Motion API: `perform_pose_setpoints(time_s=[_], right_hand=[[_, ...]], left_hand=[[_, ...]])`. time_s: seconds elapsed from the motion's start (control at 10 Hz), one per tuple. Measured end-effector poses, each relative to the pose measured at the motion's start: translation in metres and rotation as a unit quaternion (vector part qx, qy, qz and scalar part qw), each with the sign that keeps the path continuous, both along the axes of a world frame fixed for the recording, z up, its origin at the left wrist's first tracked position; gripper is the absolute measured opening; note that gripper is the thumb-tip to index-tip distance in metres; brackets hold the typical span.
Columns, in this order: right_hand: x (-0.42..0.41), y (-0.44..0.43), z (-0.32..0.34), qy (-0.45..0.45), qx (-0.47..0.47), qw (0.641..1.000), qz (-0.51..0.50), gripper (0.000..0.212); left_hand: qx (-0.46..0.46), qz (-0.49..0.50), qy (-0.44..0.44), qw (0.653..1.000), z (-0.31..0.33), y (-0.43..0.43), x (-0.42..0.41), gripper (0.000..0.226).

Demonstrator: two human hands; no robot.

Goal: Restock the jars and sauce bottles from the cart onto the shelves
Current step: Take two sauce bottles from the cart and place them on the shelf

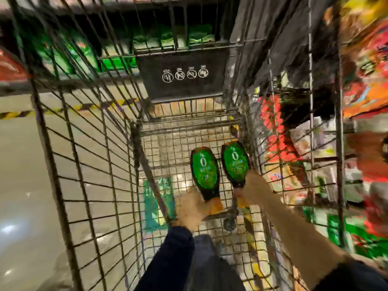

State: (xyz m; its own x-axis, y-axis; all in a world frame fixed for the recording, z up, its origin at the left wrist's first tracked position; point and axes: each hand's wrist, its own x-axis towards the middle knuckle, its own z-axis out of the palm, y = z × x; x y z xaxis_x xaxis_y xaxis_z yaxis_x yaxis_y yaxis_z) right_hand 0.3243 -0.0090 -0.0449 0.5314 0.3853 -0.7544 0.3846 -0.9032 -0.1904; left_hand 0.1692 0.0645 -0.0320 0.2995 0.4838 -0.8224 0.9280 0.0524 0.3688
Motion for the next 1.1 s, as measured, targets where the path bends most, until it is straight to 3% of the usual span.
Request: perform_pose_setpoints(time_s=[0.2,0.3,0.5,0.9,1.1], right_hand=[[0.01,0.012,-0.008,0.022,-0.059,0.998,-0.012,0.059],[0.01,0.006,-0.019,0.029,-0.022,0.996,-0.076,0.083],[0.012,0.005,-0.024,0.047,0.011,0.987,-0.152,0.101],[0.005,-0.002,-0.039,0.085,0.028,0.979,-0.183,0.098],[0.007,-0.002,-0.034,0.075,0.027,0.978,-0.193,0.096]], left_hand=[[0.031,0.096,-0.044,0.994,-0.042,-0.008,0.01,0.077],[-0.01,0.159,-0.071,0.985,-0.049,-0.007,0.013,0.063],[-0.071,0.173,-0.08,0.979,-0.053,0.0,0.014,0.074],[-0.099,0.166,-0.102,0.976,-0.051,0.02,-0.008,0.078],[-0.134,0.211,-0.121,0.961,-0.042,0.027,-0.006,0.057]])
